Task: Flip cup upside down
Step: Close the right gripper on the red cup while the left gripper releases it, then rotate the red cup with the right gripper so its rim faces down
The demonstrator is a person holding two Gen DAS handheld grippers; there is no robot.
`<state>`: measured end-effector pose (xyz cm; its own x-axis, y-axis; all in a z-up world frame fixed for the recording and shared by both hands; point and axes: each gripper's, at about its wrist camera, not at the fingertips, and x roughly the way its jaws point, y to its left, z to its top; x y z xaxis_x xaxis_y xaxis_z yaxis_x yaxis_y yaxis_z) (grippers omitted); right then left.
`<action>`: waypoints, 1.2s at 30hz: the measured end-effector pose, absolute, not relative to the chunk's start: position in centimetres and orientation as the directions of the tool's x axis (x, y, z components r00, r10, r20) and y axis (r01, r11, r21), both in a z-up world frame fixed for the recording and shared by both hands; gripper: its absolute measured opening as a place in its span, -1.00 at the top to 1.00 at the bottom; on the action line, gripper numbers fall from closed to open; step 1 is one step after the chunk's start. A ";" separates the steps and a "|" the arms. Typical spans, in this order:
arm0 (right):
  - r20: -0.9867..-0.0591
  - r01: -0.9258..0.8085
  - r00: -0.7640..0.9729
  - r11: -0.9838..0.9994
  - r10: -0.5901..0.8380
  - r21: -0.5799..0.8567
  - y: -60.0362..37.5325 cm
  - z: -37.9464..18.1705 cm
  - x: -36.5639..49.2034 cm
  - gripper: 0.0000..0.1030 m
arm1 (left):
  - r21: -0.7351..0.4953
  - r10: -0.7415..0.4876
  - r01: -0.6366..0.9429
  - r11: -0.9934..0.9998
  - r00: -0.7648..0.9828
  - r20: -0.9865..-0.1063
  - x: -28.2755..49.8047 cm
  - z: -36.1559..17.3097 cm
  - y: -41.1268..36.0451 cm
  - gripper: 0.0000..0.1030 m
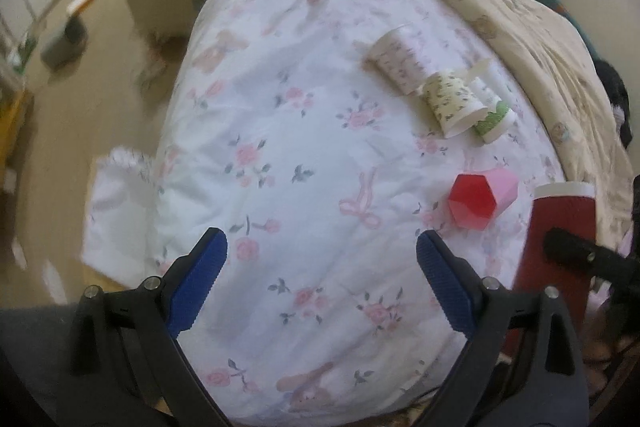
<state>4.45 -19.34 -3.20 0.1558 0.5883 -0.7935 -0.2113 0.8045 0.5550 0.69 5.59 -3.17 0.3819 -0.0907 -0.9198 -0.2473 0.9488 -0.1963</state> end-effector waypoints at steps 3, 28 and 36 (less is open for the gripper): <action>-0.773 -0.206 0.195 0.795 0.604 0.570 -20.8 -3.0 4.0 -0.39 | -0.185 -0.084 -0.216 0.959 0.405 -0.911 0.8 -2.8 4.7 -0.82; -0.751 -0.249 0.272 0.798 0.601 0.549 -20.3 -3.3 4.2 -0.39 | -0.408 -0.484 0.274 0.871 0.328 -0.811 -1.7 -0.4 -5.0 -0.84; -0.730 -0.300 0.260 0.771 0.633 0.562 -19.5 -2.5 3.7 -0.38 | -0.328 -0.385 0.228 0.916 0.277 -0.880 -1.5 -2.7 -5.3 -0.84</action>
<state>3.68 -19.53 -2.50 0.2596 0.6328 -0.7295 -0.2996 0.7709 0.5621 -1.52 -5.25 -2.72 0.2772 -0.3846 -0.8805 0.2284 0.9165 -0.3285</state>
